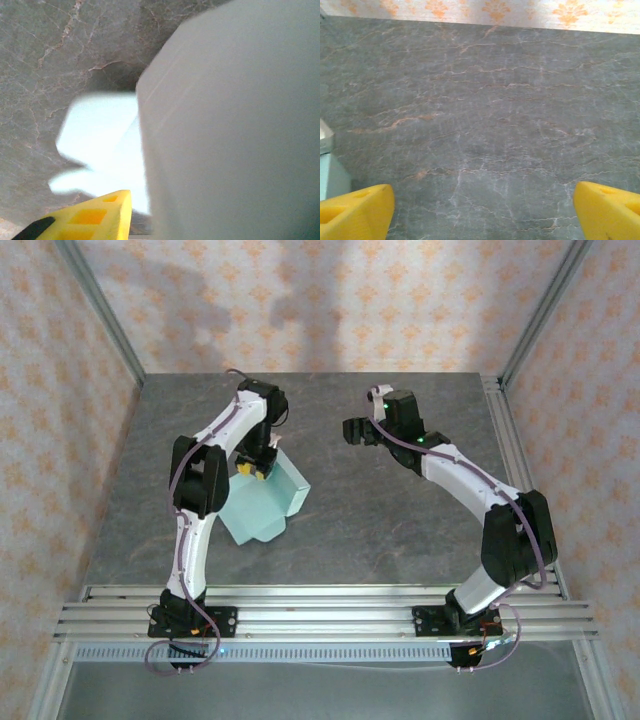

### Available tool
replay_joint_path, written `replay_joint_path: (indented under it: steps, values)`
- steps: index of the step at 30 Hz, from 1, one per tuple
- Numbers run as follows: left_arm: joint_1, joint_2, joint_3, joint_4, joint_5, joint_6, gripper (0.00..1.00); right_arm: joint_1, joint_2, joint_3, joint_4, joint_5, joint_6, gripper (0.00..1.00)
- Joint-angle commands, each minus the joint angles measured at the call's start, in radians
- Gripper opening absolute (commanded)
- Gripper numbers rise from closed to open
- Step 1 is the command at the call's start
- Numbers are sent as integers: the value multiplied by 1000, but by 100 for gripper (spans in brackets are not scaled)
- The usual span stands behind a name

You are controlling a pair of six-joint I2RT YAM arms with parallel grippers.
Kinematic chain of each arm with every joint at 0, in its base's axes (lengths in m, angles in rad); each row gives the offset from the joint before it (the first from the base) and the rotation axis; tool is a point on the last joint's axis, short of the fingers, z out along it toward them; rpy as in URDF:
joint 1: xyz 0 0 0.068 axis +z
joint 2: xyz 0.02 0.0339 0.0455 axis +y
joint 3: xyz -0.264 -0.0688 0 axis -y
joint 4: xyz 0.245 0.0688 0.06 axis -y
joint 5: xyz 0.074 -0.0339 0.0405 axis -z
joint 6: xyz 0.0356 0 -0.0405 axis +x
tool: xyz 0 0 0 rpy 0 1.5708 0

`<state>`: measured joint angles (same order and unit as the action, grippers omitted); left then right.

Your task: Fold the paper box

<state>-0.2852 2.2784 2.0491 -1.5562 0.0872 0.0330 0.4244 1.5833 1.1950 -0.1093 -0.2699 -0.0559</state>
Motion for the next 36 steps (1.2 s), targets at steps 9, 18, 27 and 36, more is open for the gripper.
replay_joint_path:
  steps: [9,18,27,36]
  values:
    - [34,-176,-130,122,15,-43,67,65,38,115,-94,-75,-91,91]
    - [189,-474,-448,435,89,-208,74,241,118,238,-197,158,100,89]
    - [350,-749,-750,690,74,-338,82,427,360,493,-417,353,87,89]
    - [360,-866,-830,720,76,-335,84,453,531,630,-488,471,78,90]
